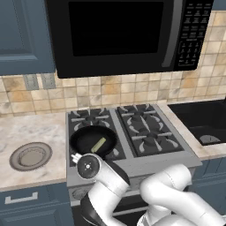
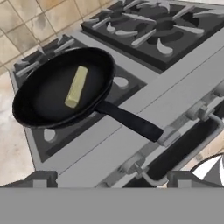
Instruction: Pick up the butter stick and place it in the pan. Then turn on the burner for the pan.
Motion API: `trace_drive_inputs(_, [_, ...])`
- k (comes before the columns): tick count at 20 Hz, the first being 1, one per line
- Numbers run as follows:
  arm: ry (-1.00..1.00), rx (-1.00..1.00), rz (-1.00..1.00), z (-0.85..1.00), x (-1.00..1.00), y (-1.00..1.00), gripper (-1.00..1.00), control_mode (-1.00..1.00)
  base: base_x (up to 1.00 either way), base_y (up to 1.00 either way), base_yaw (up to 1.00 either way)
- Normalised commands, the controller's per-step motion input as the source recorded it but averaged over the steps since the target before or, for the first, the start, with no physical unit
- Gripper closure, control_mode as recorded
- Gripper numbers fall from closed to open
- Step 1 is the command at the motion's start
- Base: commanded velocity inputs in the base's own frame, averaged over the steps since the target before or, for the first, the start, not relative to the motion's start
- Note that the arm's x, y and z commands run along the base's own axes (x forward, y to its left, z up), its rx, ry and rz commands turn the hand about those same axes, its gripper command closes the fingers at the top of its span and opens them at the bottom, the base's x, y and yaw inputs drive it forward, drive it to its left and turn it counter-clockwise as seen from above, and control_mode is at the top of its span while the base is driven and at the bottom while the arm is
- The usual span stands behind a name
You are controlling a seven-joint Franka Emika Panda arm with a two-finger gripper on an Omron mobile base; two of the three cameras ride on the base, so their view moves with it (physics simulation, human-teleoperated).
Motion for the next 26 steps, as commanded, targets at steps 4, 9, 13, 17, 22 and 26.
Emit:
trace_drive_inputs(4, [-0.12, -0.06, 0.04, -0.31, -0.44, 0.01, -1.00, -1.00, 0.00, 0.00, 0.00])
trace_drive_inputs(9, [-0.16, -0.08, 0.06, -0.32, -0.55, 0.05, -1.00, -1.00, 0.00, 0.00, 0.00])
trace_drive_inputs(13, [-0.16, -0.10, 0.06, -0.37, -0.38, 0.00, -1.00, -1.00, 0.00, 0.00, 0.00])
trace_drive_inputs(17, [-0.18, -0.11, 0.09, -0.41, -0.11, 0.00, -1.00, -1.00, 0.00, 0.00, 0.00])
trace_drive_inputs(22, [-0.21, -0.10, 0.10, -0.38, 0.05, 0.02, -1.00, -1.00, 0.00, 0.00, 0.00])
trace_drive_inputs(26, [-0.20, -0.07, 0.06, -0.27, 0.30, 0.03, -1.00, -1.00, 0.00, 0.00, 0.00])
